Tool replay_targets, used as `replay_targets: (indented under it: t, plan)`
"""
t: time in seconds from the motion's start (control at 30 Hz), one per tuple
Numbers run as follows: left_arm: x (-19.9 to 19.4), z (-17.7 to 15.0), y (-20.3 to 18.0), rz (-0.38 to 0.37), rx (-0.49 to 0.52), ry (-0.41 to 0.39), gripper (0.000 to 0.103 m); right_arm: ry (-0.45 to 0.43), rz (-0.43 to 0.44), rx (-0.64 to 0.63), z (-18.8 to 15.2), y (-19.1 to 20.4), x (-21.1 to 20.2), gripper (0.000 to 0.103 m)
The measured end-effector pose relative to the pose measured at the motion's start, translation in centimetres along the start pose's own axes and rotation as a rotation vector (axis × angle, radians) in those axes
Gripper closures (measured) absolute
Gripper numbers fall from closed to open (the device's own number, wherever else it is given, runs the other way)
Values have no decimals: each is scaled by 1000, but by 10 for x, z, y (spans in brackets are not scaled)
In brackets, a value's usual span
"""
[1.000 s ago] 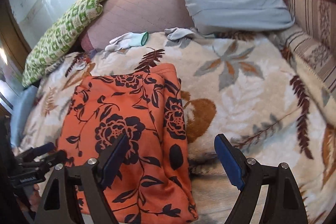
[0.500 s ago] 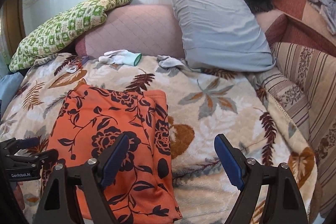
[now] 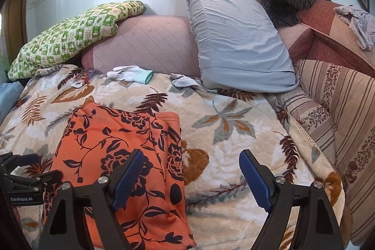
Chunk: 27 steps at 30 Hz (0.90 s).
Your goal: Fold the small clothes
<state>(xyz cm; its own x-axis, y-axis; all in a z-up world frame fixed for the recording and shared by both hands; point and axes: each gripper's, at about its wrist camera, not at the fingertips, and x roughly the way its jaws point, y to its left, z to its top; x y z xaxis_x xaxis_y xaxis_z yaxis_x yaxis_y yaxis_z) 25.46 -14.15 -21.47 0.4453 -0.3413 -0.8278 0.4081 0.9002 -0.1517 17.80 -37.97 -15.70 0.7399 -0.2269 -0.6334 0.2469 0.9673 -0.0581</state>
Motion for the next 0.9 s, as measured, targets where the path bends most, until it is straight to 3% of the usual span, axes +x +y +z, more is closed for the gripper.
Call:
replay_targets:
  t: [0.9]
  plan:
    - [-1, 0, -3, 10, 19, -7, 12, -42, -15, -28, 1, 5, -8, 18]
